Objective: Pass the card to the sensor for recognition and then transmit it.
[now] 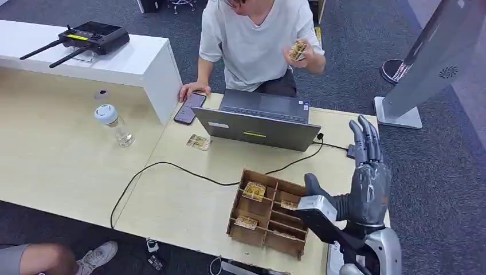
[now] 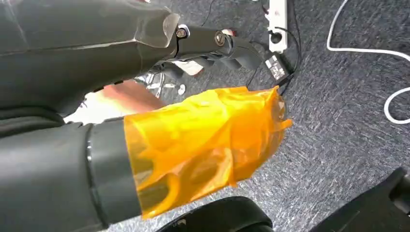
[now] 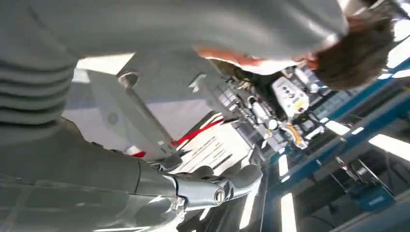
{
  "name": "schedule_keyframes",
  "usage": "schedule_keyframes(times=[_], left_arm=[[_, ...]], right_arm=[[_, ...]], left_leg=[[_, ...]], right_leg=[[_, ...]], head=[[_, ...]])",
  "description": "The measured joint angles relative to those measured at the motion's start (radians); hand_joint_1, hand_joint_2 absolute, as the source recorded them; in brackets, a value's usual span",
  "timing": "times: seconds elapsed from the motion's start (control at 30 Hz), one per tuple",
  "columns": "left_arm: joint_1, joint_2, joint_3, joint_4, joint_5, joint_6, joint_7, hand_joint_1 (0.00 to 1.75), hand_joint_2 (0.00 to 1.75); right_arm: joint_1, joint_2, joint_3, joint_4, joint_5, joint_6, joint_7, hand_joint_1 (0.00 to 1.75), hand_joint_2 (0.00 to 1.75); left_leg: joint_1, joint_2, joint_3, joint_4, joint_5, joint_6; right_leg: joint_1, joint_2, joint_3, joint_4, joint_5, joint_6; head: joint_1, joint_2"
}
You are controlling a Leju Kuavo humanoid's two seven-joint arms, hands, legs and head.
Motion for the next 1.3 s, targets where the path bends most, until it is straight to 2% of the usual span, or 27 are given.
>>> schedule_keyframes(times=[0.27,0.37,0.97,1.3], left_arm=[[0.010,0.000,0.027,0.000,0.026,0.015,0.000,0.00,0.00],[0.010,0.000,0.036,0.000,0.033,0.016,0.000,0.00,0.00],[0.010,0.000,0.073,0.000,0.053,0.025,0.000,0.00,0.00],[0.010,0.000,0.092,0.000,0.068,0.027,-0.002,0.00,0.00]], right_arm=[[0.134,0.000,0.014,-0.095,-0.098,-0.035,-0.076,0.00,0.00],[0.151,0.000,0.016,-0.105,-0.138,-0.048,-0.101,0.00,0.00],[0.225,-0.013,0.059,-0.126,-0.284,-0.050,-0.142,0.00,0.00],[0.257,-0.059,0.114,-0.095,-0.399,-0.074,-0.189,0.00,0.00]], left_leg=[[0.000,0.000,0.000,0.000,0.000,0.000],[0.000,0.000,0.000,0.000,0.000,0.000],[0.000,0.000,0.000,0.000,0.000,0.000],[0.000,0.000,0.000,0.000,0.000,0.000]], right_leg=[[0.000,0.000,0.000,0.000,0.000,0.000],[0.000,0.000,0.000,0.000,0.000,0.000],[0.000,0.000,0.000,0.000,0.000,0.000],[0.000,0.000,0.000,0.000,0.000,0.000]], head=[[0.000,0.000],[0.000,0.000],[0.000,0.000],[0.000,0.000]])
